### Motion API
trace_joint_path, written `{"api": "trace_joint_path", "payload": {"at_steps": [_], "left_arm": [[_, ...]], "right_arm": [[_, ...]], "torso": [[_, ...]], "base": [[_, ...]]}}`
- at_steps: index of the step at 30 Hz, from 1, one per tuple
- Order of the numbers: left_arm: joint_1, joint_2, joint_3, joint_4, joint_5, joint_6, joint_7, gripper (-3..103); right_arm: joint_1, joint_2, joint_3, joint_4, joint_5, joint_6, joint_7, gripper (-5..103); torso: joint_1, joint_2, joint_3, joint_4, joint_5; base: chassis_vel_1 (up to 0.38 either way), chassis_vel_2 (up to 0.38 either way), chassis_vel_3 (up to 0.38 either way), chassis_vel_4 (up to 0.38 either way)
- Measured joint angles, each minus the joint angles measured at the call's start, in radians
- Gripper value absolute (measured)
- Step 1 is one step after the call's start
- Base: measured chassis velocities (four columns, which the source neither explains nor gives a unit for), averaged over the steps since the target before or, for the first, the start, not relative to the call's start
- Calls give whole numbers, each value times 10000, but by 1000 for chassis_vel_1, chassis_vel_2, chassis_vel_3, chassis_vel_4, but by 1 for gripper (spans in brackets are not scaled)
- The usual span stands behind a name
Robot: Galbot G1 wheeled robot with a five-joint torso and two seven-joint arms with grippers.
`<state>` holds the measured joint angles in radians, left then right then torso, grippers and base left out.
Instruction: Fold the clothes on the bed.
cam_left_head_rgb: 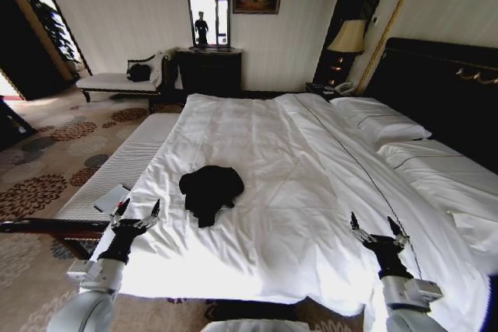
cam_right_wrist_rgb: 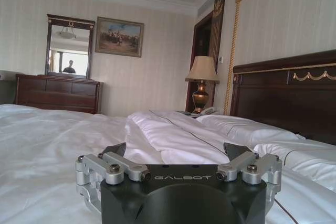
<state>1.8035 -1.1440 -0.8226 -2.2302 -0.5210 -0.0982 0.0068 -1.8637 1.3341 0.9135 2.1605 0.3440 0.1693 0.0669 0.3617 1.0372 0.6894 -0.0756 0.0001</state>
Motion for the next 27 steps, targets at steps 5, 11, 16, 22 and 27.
{"api": "trace_joint_path", "payload": {"at_steps": [5,11,16,22,27], "left_arm": [[-26,4,4,47,-10,13,2,100],[0,-5,6,57,-22,13,3,100],[52,-22,16,56,-25,5,3,100],[13,-29,58,33,-5,4,2,100],[47,-29,60,-2,1,4,3,100]], "right_arm": [[-17,79,4,43,-11,28,18,100],[-34,105,1,58,-31,77,15,100],[-46,142,13,86,-24,112,5,100],[-141,198,11,127,-87,153,-10,100],[-176,252,-30,143,-218,186,-15,100]], "torso": [[0,0,0,0,0],[0,-1,0,1,0],[0,0,0,1,-1],[-1,0,0,0,-2],[0,0,0,0,-1]], "base": [[55,61,-55,-74],[76,88,-83,-93],[101,98,-109,-90],[112,106,-107,-97],[86,81,-92,-104]]}}
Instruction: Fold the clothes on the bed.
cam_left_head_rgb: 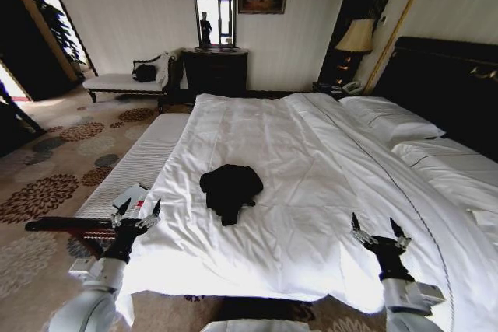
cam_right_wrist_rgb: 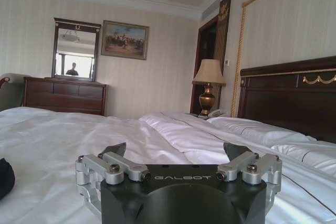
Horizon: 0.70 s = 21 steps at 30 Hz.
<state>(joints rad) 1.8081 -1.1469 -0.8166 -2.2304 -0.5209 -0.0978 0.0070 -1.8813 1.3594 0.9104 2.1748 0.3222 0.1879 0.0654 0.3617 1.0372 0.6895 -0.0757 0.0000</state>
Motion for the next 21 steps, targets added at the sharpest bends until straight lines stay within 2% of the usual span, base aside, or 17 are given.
{"api": "trace_joint_path", "payload": {"at_steps": [11,21], "left_arm": [[27,-2,-35,0,-4,-1,0,100],[-88,25,-34,18,-20,-1,0,100]], "right_arm": [[-49,76,-83,-25,-253,83,-7,100],[5,67,-60,-36,-241,75,-13,100]], "torso": [[-1,1,-1,1,-1],[2,0,0,0,-1]], "base": [[56,89,-52,-98],[-11,121,0,-127]]}}
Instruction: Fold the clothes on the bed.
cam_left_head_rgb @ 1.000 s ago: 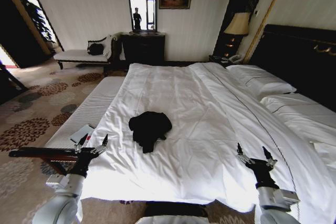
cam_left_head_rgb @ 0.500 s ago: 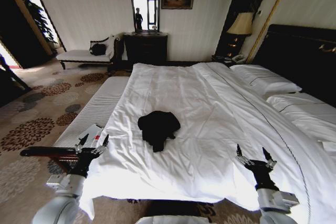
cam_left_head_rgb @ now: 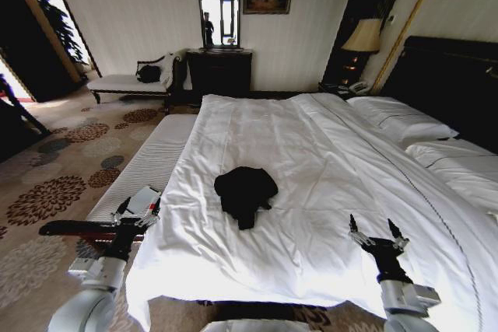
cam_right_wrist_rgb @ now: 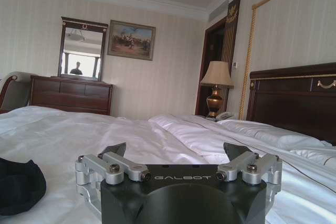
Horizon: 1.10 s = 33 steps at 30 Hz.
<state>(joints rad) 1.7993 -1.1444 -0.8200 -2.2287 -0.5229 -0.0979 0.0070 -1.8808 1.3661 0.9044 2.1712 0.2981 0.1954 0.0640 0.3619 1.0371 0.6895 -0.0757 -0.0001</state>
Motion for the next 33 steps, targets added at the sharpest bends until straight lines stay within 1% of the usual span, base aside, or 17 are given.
{"api": "trace_joint_path", "payload": {"at_steps": [9,33], "left_arm": [[21,-8,-11,3,3,1,0,100],[76,-10,-35,-132,16,8,0,100]], "right_arm": [[-7,8,-16,3,-36,-14,-1,100],[23,-23,-4,-23,-227,-32,46,100]], "torso": [[-1,0,-1,1,1],[-3,0,-1,1,2]], "base": [[-15,98,30,-92],[0,0,0,0]]}}
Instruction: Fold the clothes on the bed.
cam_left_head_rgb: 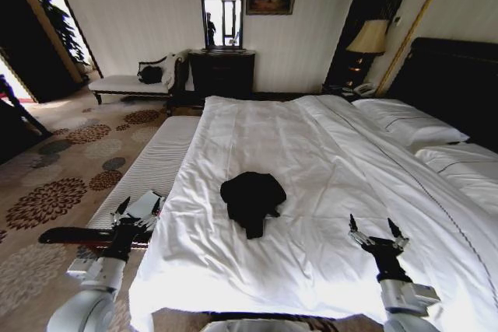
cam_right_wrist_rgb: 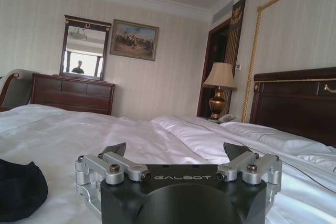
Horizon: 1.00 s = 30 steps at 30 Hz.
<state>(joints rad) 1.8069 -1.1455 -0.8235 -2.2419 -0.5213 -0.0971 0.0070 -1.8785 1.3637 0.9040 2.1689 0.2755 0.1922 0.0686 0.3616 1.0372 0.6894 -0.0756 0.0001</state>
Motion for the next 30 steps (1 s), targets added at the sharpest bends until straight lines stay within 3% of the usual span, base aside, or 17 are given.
{"api": "trace_joint_path", "payload": {"at_steps": [23,27,30], "left_arm": [[-71,13,17,-11,-7,56,2,100],[-250,154,-8,149,-93,249,-3,100],[-679,387,-31,313,-322,615,-3,100]], "right_arm": [[32,-61,16,14,-306,131,180,100],[22,-192,-32,58,-239,233,-119,100],[-14,-578,-104,390,365,-239,-246,100]], "torso": [[-1,1,-1,0,-2],[1,-1,1,1,-5],[3,-1,1,0,0]], "base": [[-59,-35,52,32],[-2,67,-4,-67],[5,17,4,-7]]}}
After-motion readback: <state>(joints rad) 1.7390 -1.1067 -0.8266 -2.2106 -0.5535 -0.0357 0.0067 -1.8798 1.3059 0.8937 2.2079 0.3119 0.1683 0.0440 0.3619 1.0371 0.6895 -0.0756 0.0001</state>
